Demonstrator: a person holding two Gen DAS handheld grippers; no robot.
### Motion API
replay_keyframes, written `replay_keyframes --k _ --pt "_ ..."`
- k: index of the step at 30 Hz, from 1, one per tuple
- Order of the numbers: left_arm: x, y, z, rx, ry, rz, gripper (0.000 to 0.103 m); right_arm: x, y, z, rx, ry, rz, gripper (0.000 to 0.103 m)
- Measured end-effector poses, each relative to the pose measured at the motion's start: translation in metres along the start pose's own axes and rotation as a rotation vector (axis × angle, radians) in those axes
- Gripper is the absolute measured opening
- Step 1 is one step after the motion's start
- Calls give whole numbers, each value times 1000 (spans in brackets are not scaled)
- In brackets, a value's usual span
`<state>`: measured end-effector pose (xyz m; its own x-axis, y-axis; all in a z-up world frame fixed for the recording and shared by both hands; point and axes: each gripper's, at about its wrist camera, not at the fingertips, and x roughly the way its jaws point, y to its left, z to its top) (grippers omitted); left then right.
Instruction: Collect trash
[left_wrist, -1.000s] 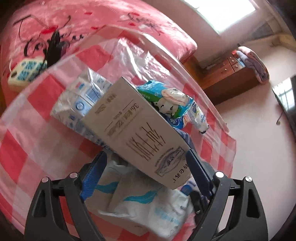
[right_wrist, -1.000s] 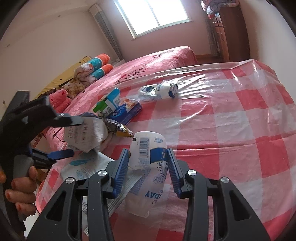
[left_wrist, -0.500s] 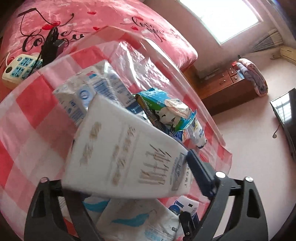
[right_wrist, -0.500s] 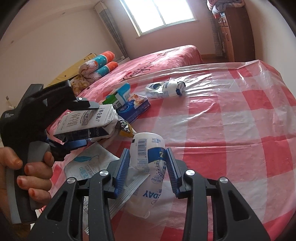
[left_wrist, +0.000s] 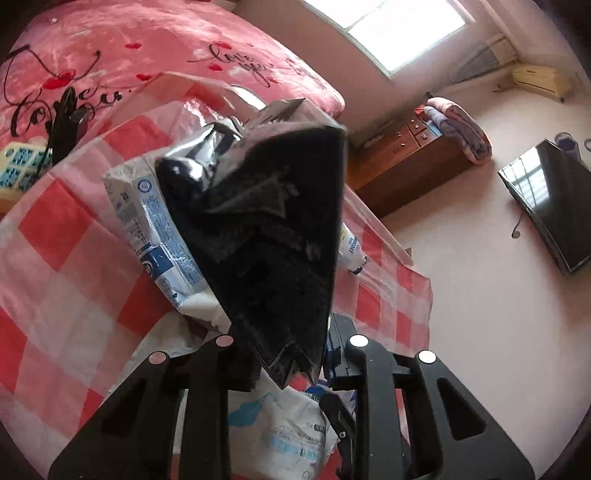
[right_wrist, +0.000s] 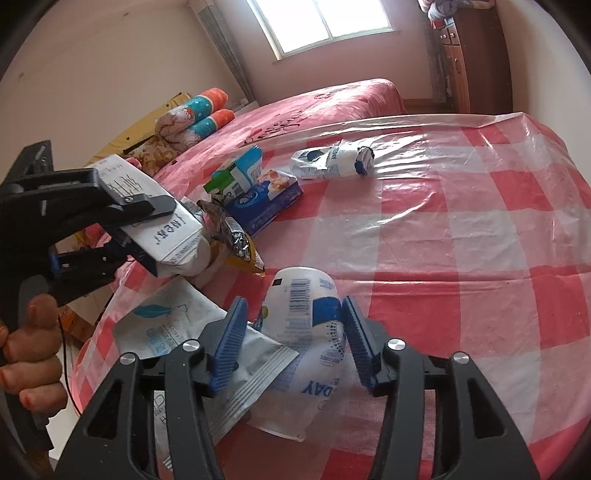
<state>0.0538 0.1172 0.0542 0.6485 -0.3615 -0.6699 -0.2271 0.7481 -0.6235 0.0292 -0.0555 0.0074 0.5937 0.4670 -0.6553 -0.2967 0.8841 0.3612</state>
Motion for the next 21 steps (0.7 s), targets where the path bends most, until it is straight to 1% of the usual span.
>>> replay_keyframes --k 5,7,8,13,17,21 --pt "-15 5 -5 29 1 -9 26 3 1 -1 -3 16 2 54" --pt "-22 6 -8 53 2 -8 27 3 1 -1 -5 17 3 51" --pt "-27 7 -10 67 2 -9 26 3 2 -1 -9 16 -4 45" --pt "-49 19 -19 111 -2 -16 26 0 7 -3 -32 6 -28 45" --pt "-66 32 -25 144 0 -12 27 -10 14 -6 -63 -43 -69 43" --pt "-84 49 -36 180 5 2 27 -20 12 -7 -53 -91 -88 42"
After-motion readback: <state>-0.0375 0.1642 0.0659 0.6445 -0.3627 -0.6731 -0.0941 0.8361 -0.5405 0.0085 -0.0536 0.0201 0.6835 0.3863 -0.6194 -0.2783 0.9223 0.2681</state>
